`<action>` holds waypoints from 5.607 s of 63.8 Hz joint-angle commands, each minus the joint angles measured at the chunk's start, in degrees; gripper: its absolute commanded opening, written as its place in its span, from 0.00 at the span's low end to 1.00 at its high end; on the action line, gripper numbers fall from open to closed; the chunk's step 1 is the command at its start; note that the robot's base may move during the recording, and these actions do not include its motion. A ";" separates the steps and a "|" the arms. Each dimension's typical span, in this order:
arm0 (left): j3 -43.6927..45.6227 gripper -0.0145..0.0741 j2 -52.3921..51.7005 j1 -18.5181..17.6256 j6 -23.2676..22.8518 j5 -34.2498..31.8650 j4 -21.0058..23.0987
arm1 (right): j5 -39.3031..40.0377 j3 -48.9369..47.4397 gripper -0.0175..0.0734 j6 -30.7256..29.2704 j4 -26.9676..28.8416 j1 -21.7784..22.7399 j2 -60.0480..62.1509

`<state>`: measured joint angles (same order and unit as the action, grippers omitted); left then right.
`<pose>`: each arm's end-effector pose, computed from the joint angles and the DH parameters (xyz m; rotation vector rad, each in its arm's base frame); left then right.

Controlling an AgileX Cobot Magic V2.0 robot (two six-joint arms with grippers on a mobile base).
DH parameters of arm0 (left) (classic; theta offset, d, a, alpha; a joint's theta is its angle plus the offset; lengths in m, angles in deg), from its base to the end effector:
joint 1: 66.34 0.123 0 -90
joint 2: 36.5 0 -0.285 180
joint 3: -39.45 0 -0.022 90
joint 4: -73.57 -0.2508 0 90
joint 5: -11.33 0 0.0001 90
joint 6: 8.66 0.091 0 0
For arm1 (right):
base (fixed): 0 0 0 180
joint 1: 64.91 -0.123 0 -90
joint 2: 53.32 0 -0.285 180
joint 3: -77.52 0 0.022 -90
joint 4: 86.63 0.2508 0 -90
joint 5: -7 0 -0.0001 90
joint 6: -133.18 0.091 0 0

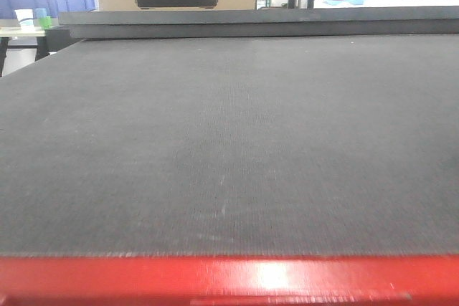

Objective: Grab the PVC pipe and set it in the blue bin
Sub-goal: 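Drive the base back and turn away from the table holding both clamps, then drive the base toward the shelf rack of blue bins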

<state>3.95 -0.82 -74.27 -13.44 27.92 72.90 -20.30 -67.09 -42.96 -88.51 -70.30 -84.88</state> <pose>0.0889 -0.0121 0.3944 0.0481 1.5334 -0.1651 0.0699 0.0052 0.3838 -0.0345 1.6451 0.0886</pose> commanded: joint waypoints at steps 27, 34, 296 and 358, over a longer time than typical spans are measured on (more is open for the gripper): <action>0.01 0.04 -0.40 -0.46 -0.35 -1.35 -0.09 | 1.14 -0.03 0.01 -0.41 -0.46 0.05 0.43; 0.01 0.04 -0.40 -0.46 -0.35 -1.35 -0.09 | 1.14 -0.03 0.01 -0.41 -0.46 0.05 0.43; 0.01 0.04 -0.26 -0.46 -0.35 -1.33 -0.09 | 1.14 -0.03 0.01 -0.41 -0.46 0.05 0.43; 0.01 0.04 -0.26 -0.46 -0.35 -1.33 -0.09 | 1.14 -0.03 0.01 -0.41 -0.46 0.05 0.43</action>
<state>3.91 -0.82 -74.27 -13.44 28.04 72.86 -20.52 -67.09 -43.25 -88.51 -70.30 -84.74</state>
